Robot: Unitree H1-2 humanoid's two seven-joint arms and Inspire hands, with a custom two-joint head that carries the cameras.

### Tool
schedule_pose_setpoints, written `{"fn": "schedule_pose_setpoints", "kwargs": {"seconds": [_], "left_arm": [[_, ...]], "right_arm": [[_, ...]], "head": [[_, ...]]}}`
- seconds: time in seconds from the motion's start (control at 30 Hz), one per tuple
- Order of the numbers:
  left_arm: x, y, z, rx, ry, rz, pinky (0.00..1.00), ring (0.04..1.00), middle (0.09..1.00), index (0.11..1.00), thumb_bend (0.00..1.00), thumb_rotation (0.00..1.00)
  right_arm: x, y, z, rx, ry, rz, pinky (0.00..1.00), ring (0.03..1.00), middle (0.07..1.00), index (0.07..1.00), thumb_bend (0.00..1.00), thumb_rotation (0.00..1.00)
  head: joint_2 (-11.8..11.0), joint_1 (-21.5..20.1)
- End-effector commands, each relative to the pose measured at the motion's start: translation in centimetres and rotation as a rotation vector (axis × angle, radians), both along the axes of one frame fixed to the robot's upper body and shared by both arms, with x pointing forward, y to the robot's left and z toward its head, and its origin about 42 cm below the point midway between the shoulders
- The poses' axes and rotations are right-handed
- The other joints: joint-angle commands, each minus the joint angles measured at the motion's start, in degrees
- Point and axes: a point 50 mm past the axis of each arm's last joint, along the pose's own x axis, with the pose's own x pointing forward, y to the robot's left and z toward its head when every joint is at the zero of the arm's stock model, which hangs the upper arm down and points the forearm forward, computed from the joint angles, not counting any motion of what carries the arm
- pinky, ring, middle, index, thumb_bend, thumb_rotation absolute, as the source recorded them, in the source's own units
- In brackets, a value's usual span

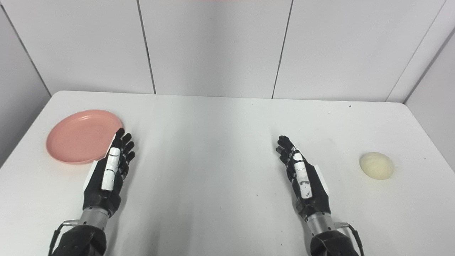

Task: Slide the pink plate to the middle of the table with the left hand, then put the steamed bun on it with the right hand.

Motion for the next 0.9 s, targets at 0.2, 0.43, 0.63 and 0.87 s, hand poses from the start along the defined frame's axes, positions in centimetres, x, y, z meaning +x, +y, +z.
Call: {"fn": "schedule_pose_setpoints", "kwargs": {"seconds": [0.2, 0.43, 0.63, 0.87], "left_arm": [[0.63, -0.2, 1.81, 0.0, -0.066, -0.01, 1.0, 0.997, 1.0, 1.0, 0.7, 0.92], [0.57, -0.14, 1.87, 0.003, -0.066, -0.01, 1.0, 0.994, 1.0, 1.0, 0.71, 0.91], [0.6, -0.08, 1.86, 0.005, -0.07, -0.008, 1.0, 0.993, 1.0, 1.0, 0.69, 0.91], [0.55, -0.14, 1.93, 0.006, -0.072, -0.008, 1.0, 0.992, 1.0, 1.0, 0.71, 0.92]], "right_arm": [[0.35, 0.08, 1.59, -0.01, -0.052, 0.023, 0.99, 0.922, 0.926, 0.886, 0.89, 0.95], [0.29, 0.11, 1.7, -0.012, -0.05, 0.027, 0.98, 0.914, 0.92, 0.885, 0.89, 0.95], [0.32, 0.15, 1.68, -0.008, -0.046, 0.027, 0.98, 0.91, 0.912, 0.878, 0.9, 0.94], [0.24, 0.14, 1.72, -0.012, -0.045, 0.032, 0.99, 0.911, 0.912, 0.883, 0.9, 0.95]], "head": [[0.14, -0.05], [0.31, -0.21], [0.36, -0.28], [0.41, -0.25]]}}
